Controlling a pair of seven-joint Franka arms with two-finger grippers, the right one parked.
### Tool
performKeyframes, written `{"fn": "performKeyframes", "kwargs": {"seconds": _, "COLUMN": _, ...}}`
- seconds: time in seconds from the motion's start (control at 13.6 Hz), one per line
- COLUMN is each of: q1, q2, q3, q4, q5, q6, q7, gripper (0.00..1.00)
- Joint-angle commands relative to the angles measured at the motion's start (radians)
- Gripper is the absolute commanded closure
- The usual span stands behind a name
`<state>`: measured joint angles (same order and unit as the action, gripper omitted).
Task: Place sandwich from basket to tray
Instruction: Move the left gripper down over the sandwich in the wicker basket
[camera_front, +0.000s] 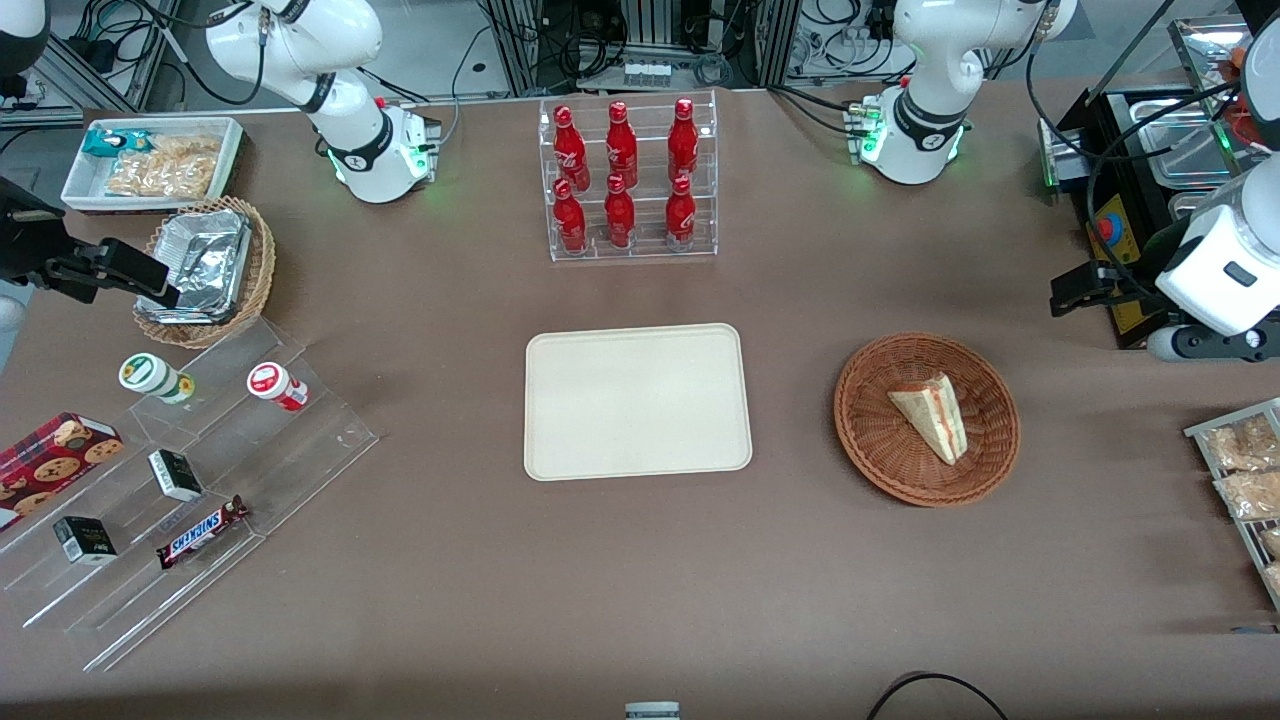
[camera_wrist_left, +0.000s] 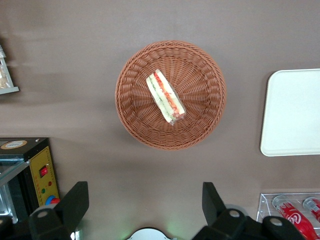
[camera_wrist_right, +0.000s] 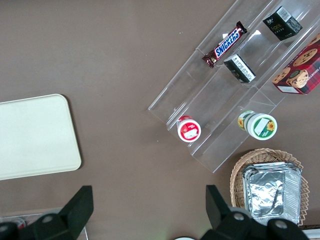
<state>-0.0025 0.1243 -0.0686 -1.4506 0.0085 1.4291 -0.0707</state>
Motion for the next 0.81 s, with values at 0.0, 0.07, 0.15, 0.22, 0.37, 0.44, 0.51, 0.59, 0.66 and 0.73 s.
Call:
{"fn": "performKeyframes", "kwargs": {"seconds": 0.0, "q1": -0.010, "q2": -0.032, "q3": 0.001, "q4": -0.049, "q5": 0.018, "q6": 0.028, "q7": 0.005, "gripper": 0.00}}
{"fn": "performKeyframes", "kwargs": {"seconds": 0.07, "q1": -0.010, "q2": -0.029, "q3": 0.001, "q4": -0.060, "q5": 0.012, "q6": 0.036, "q7": -0.004, "gripper": 0.00}}
{"fn": "performKeyframes", "kwargs": {"seconds": 0.15, "q1": -0.010, "q2": -0.020, "q3": 0.001, "q4": -0.080, "q5": 0.011, "q6": 0.042, "q7": -0.035, "gripper": 0.00}}
{"fn": "performKeyframes", "kwargs": {"seconds": 0.22, "q1": -0.010, "q2": -0.023, "q3": 0.001, "q4": -0.127, "q5": 0.018, "q6": 0.082, "q7": -0.052, "gripper": 0.00}}
{"fn": "performKeyframes", "kwargs": {"seconds": 0.37, "q1": -0.017, "q2": -0.066, "q3": 0.000, "q4": -0.280, "q5": 0.018, "q6": 0.213, "q7": -0.055, "gripper": 0.00}}
{"fn": "performKeyframes", "kwargs": {"seconds": 0.44, "q1": -0.033, "q2": -0.080, "q3": -0.002, "q4": -0.359, "q5": 0.021, "q6": 0.285, "q7": -0.057, "gripper": 0.00}}
{"fn": "performKeyframes", "kwargs": {"seconds": 0.51, "q1": -0.037, "q2": -0.093, "q3": -0.002, "q4": -0.432, "q5": 0.022, "q6": 0.362, "q7": -0.058, "gripper": 0.00}}
{"fn": "performKeyframes", "kwargs": {"seconds": 0.59, "q1": -0.039, "q2": -0.098, "q3": -0.002, "q4": -0.503, "q5": 0.022, "q6": 0.445, "q7": -0.060, "gripper": 0.00}}
{"fn": "performKeyframes", "kwargs": {"seconds": 0.66, "q1": -0.039, "q2": -0.100, "q3": -0.002, "q4": -0.571, "q5": 0.022, "q6": 0.530, "q7": -0.072, "gripper": 0.00}}
{"fn": "performKeyframes", "kwargs": {"seconds": 0.73, "q1": -0.039, "q2": -0.095, "q3": -0.003, "q4": -0.636, "q5": 0.022, "q6": 0.632, "q7": -0.098, "gripper": 0.00}}
